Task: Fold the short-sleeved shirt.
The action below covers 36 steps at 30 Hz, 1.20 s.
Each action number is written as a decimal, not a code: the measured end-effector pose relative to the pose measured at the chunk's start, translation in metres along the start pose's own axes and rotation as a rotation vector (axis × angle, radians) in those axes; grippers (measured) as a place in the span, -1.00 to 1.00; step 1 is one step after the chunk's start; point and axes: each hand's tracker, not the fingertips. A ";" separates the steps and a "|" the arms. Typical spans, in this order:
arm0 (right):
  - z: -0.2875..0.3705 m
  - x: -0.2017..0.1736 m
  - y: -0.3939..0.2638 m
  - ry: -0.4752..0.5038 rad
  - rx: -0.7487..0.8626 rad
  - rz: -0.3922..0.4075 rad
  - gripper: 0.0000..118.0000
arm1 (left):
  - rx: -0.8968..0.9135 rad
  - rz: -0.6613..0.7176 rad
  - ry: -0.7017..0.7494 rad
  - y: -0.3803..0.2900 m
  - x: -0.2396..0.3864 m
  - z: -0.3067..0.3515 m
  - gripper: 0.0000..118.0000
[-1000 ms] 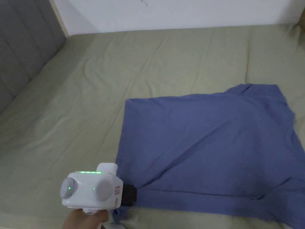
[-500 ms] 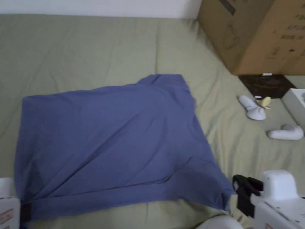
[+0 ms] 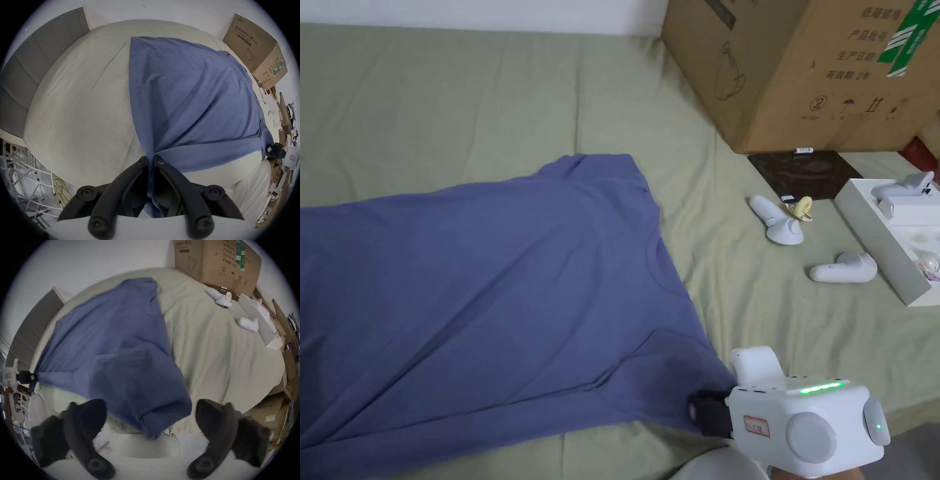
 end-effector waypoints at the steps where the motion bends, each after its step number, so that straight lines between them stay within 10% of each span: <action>1: 0.003 0.000 -0.005 -0.014 0.015 -0.006 -0.66 | 0.000 0.000 -0.001 -0.001 0.000 0.002 -0.92; 14: 0.056 0.007 0.038 0.100 0.214 -0.106 -0.85 | 0.021 -0.089 0.024 0.028 0.002 0.024 -0.92; 34: -0.084 -0.011 0.193 0.048 0.114 -0.078 -0.85 | -0.116 -0.044 -0.008 0.182 -0.001 -0.098 -0.91; 36: -0.083 -0.014 0.188 0.054 0.130 -0.082 -0.83 | -0.109 -0.047 -0.018 0.178 -0.001 -0.093 -0.63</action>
